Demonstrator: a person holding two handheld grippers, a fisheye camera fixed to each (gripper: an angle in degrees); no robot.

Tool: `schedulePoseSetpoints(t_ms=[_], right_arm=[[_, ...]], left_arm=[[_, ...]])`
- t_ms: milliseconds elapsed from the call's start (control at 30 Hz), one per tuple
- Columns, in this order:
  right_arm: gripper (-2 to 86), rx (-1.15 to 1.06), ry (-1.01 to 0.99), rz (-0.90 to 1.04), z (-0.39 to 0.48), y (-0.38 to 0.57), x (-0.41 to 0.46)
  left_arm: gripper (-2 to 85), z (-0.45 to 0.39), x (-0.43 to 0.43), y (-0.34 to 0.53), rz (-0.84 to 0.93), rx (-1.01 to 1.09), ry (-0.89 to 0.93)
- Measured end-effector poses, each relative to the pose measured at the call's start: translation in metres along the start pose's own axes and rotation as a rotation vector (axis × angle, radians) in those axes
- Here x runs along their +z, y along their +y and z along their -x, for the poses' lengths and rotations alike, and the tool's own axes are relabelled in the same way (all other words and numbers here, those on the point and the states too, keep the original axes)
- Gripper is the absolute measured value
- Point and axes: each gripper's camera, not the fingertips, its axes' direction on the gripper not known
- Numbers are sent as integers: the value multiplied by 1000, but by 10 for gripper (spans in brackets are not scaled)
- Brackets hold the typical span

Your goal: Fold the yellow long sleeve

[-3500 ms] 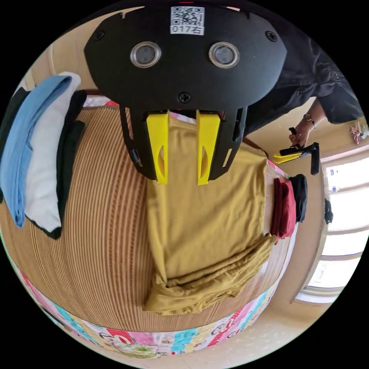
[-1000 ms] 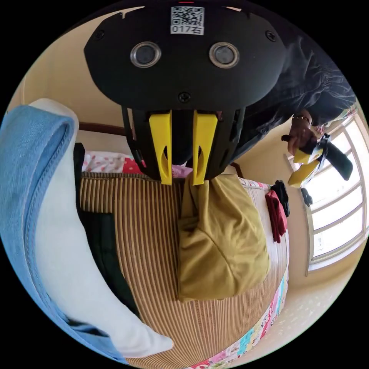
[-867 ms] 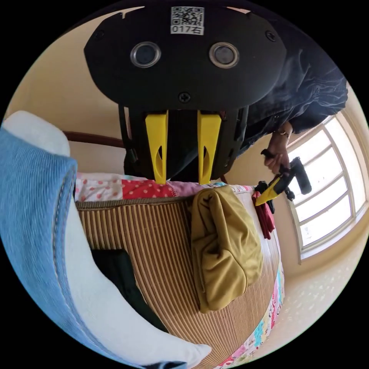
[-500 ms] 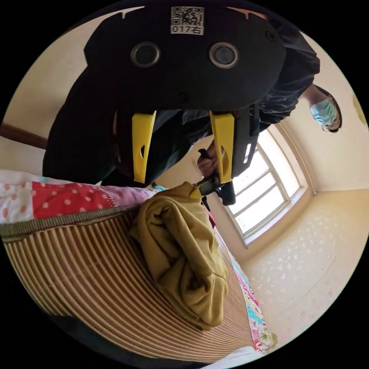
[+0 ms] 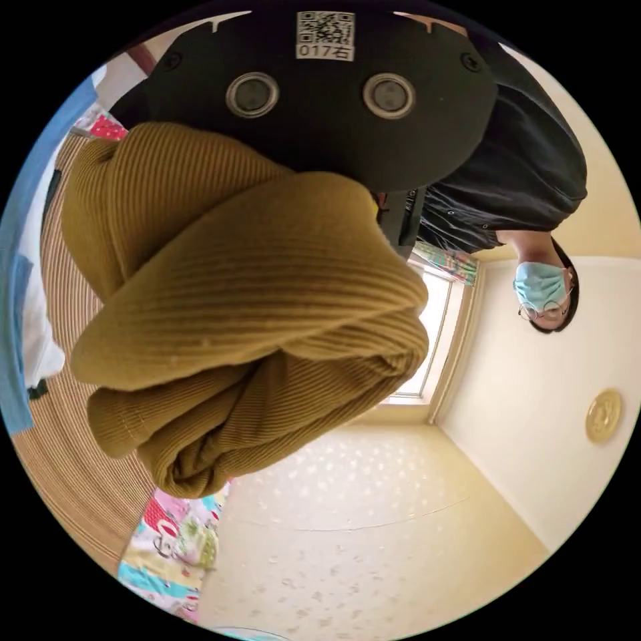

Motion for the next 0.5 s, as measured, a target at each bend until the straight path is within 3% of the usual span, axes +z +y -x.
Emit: schedulePoseSetpoints(t_ms=[167,267,333,400,500], right_arm=[[106,-17,218,-196,-32,31,-84],[76,223,512,-358,-104,89,-143],[62,611,727,-527,-167,161,-178],[41,800,787,-632,-194,213,-173],[19,779,852,-604,-225,242,-112]], left_arm=[[108,18,-8,16,8,-109,-98],[109,37,-26,35,-17,-202,-148],[108,47,-42,45,-32,-258,-197],[106,55,-64,55,-69,-311,-237],[94,65,-107,76,-163,-380,-311]])
